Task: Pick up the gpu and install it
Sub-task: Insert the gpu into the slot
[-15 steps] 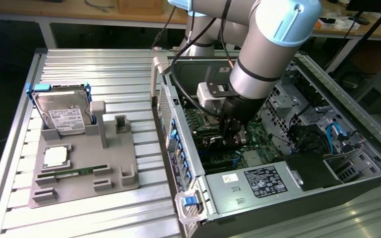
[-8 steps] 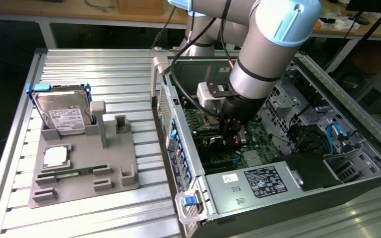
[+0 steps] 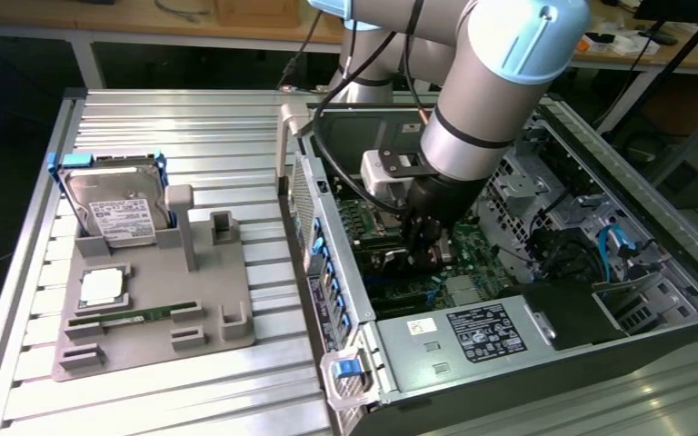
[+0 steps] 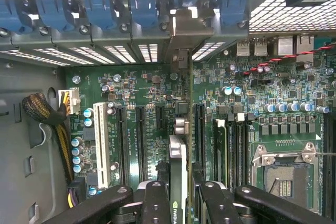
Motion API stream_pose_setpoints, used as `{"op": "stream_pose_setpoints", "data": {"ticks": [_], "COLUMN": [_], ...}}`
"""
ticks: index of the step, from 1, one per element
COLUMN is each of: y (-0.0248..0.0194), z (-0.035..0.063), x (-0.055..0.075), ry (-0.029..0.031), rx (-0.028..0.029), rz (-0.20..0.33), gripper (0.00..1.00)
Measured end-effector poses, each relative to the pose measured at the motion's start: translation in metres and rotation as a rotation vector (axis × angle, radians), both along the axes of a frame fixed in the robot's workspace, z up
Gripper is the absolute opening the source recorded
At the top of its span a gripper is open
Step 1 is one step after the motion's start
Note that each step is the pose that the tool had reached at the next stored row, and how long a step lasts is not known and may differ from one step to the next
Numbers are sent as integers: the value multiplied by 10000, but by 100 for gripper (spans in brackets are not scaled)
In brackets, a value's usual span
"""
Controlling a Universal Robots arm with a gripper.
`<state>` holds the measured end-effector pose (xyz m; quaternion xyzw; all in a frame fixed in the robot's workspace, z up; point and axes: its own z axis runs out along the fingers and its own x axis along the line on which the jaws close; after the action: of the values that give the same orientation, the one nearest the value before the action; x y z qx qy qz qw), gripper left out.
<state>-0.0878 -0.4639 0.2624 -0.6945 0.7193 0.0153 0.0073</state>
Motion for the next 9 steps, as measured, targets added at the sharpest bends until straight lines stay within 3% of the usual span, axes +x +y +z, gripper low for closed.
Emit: {"op": "stream_pose_setpoints", "data": {"ticks": [9], "y": [3], "z": [-18], "x": [-2], "ry": [1], "rx": [-3], "rz": [0], "gripper": [27]}}
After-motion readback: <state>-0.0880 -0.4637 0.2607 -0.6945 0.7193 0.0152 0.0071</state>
